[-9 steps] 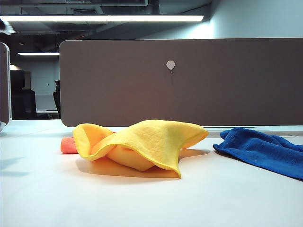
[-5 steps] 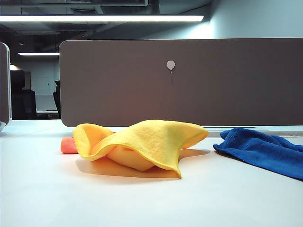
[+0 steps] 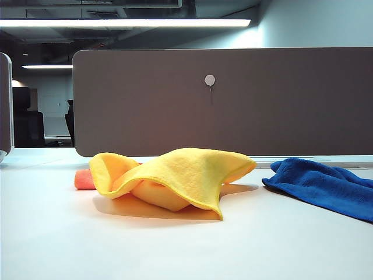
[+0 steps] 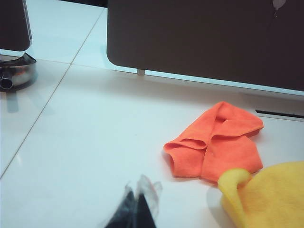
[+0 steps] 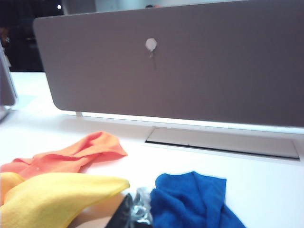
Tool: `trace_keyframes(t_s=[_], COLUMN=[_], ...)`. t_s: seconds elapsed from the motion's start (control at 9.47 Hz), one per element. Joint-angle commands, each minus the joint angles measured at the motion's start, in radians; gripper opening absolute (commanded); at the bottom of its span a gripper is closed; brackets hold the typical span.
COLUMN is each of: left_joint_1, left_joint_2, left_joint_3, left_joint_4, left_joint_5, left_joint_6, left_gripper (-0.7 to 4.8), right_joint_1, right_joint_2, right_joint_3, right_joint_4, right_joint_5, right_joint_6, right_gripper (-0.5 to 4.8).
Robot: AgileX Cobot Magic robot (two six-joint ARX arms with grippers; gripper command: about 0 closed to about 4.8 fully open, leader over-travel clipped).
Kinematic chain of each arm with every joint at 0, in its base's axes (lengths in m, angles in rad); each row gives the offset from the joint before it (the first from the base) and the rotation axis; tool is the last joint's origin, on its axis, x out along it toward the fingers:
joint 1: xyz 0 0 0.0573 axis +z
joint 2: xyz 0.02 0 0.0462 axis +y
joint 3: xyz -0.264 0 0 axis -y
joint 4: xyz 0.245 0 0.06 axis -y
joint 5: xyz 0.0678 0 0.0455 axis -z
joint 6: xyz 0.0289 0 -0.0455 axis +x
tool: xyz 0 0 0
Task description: Pick up a rag that is the same color as the top surface of the Rubik's Cube and cover the cube with it.
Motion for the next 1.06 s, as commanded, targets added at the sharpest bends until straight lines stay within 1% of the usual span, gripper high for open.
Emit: trace_keyframes(t_s=[0.11, 0.42, 0.53, 0.63, 0.84, 1.06], left_joint_1=[0.0, 0.0, -0.001, -0.001, -0.001, -0.001], left_joint_2=[-0.142, -0.145, -0.145, -0.145, -0.145, -0.145], left_joint_3=[-0.047, -0.051, -0.071, -0.08, -0.134, -0.201], left_joint_4=[-0.04, -0.048, -0.047, -0.047, -0.045, -0.005], left_joint_5=[-0.029, -0.029, -0.021, -0.021, -0.021, -0.022], left_joint_6=[-0.005, -0.011, -0.011, -0.012, -0.055, -0.055], left_gripper=[-0.05, -0.05, -0.05, -0.05, -0.06, -0.05], right_joint_1=[0.002, 0.002, 0.003, 0.003, 0.003, 0.002], right_joint_2=[-0.003, -0.003, -0.003, -0.003, -0.003, -0.003], right_joint_3=[-0.006, -0.039, -0.111, -0.119, -0.16, -0.199], right_joint_4=[0.02, 0.04, 0.117, 0.121, 0.176, 0.212], right_joint_5=[0.003, 0.002, 0.012, 0.02, 0.055, 0.085], right_joint_6=[-0.002, 0.008, 0.047, 0.047, 0.053, 0.052], right_gripper=[-0.05, -0.05, -0.05, -0.05, -0.05, -0.05])
